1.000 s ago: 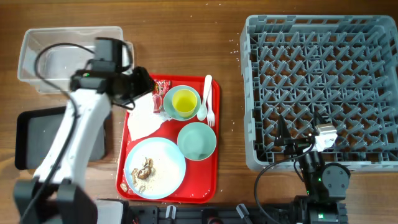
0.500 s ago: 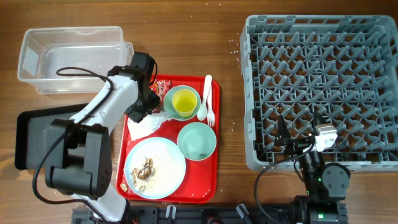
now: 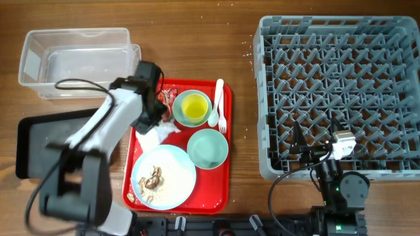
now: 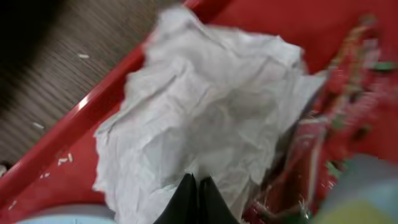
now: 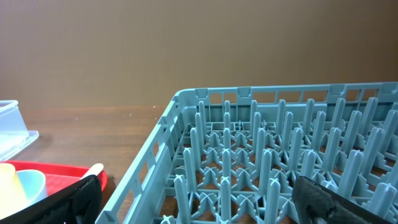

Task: Sort waste into correct bins and load items into the dishwasher rack
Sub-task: 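Grasp the white napkin with the left gripper and drop it in the clear bin, then grasp the red snack wrapper with the left gripper and drop it in the bin, then reach the right gripper to the yellow cup on the saucer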

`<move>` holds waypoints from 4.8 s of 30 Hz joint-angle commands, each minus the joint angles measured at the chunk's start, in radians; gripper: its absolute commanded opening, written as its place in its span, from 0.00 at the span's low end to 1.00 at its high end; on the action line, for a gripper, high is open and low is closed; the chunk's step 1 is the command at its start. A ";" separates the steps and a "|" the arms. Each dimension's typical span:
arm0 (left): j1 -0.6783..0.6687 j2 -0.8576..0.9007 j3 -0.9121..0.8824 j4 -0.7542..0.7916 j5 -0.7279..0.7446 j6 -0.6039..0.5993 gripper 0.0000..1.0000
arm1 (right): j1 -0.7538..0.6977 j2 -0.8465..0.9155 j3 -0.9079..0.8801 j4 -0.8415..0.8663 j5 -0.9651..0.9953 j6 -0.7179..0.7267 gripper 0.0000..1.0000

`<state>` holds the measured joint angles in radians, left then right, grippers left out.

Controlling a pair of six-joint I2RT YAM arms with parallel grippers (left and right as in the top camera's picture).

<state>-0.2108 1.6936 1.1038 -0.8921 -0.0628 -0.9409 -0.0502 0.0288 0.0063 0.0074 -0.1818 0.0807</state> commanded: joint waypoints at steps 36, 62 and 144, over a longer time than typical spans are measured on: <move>0.312 -0.321 0.127 0.311 0.404 0.262 0.71 | 0.004 -0.006 -0.001 0.006 0.007 -0.010 1.00; 0.010 0.292 0.107 0.206 0.039 0.362 0.20 | 0.004 -0.006 -0.001 0.006 0.007 -0.010 1.00; 0.844 -0.496 0.321 -0.218 -0.203 0.065 1.00 | 0.899 2.069 1.963 -1.210 0.068 0.099 0.64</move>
<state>0.6312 1.2003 1.4242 -1.1110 -0.2634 -0.8669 0.8455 2.1357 1.9522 -1.1946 0.0719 0.2157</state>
